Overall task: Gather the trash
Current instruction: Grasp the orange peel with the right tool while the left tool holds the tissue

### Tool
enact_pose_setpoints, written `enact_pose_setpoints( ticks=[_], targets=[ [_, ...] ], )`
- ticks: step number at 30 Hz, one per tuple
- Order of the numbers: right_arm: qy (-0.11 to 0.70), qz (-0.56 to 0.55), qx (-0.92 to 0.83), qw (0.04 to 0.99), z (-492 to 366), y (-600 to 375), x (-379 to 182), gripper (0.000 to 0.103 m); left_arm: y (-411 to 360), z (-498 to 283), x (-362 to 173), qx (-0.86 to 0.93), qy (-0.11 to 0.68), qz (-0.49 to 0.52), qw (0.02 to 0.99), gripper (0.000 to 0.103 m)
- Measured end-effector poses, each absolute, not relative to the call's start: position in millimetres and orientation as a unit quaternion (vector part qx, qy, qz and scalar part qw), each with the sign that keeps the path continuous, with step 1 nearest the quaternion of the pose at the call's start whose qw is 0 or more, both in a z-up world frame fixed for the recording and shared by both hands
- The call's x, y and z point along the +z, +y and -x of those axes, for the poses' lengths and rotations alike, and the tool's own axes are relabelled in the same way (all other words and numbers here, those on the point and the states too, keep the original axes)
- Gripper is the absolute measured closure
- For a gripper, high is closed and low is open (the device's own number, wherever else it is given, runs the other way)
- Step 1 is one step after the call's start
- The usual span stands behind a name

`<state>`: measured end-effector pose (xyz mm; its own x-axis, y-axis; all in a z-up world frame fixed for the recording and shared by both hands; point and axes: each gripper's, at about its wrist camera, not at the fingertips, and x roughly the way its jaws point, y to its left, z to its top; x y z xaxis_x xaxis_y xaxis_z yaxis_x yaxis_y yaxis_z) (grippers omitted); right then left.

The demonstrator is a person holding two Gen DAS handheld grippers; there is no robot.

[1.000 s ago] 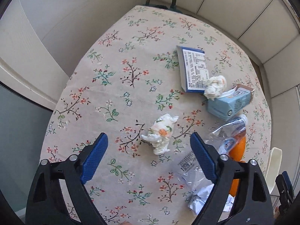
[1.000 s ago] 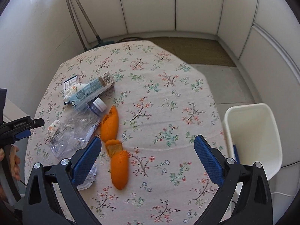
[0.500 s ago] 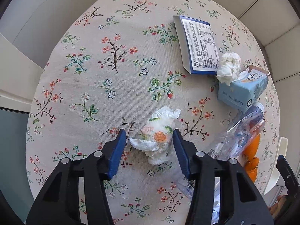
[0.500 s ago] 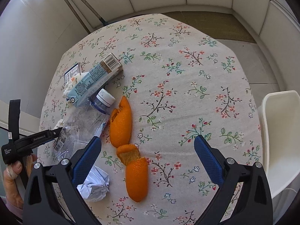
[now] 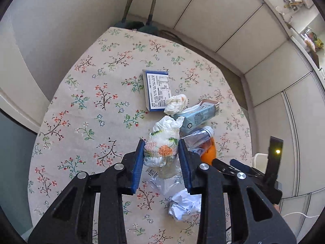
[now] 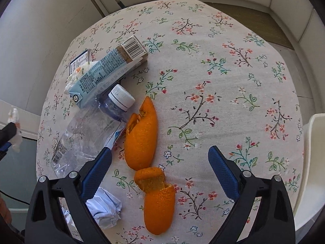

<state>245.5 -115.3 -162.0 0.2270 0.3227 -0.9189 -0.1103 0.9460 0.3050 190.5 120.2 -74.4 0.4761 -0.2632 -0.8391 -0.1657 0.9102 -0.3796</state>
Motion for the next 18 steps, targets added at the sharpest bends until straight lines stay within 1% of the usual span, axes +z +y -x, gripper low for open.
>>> enact_pose_setpoints(
  ticks=[3,6,8,9,10,12,14,15,18],
  targets=[
    [0.612,-0.081,0.146,0.773,-248.2,-106.3,-167.9,0.017,122.8,-181.8,-65.7,-0.033,0.504,0.203,0.839,0.071],
    [0.617,-0.077,0.151,0.769,-250.0,-97.7,-174.1,0.025,123.0,-182.6,-65.1,-0.034,0.507,0.2,0.838,0.071],
    [0.611,-0.069,0.145,0.775,-251.6,-92.6,-174.8,0.027,124.6,-182.6,-68.1,-0.033,0.511,0.2,0.835,0.071],
    [0.608,-0.065,0.143,0.778,-251.6,-91.0,-174.2,0.033,125.1,-182.6,-68.7,-0.032,0.513,0.2,0.834,0.071],
    [0.606,-0.061,0.141,0.78,-251.7,-89.6,-173.7,0.043,126.9,-183.8,-70.2,-0.031,0.513,0.199,0.834,0.071],
    [0.606,-0.062,0.144,0.78,-252.2,-88.5,-173.9,0.06,127.6,-184.0,-70.5,-0.031,0.514,0.198,0.834,0.072],
    [0.607,-0.064,0.145,0.778,-252.6,-87.3,-174.7,0.067,127.7,-183.7,-70.9,-0.032,0.514,0.198,0.834,0.072],
    [0.607,-0.063,0.143,0.779,-252.5,-87.5,-174.4,0.073,127.1,-184.0,-71.1,-0.033,0.515,0.198,0.834,0.072],
    [0.603,-0.064,0.141,0.782,-251.2,-90.4,-171.9,0.079,125.2,-184.3,-71.5,-0.034,0.515,0.196,0.834,0.071]
  ],
)
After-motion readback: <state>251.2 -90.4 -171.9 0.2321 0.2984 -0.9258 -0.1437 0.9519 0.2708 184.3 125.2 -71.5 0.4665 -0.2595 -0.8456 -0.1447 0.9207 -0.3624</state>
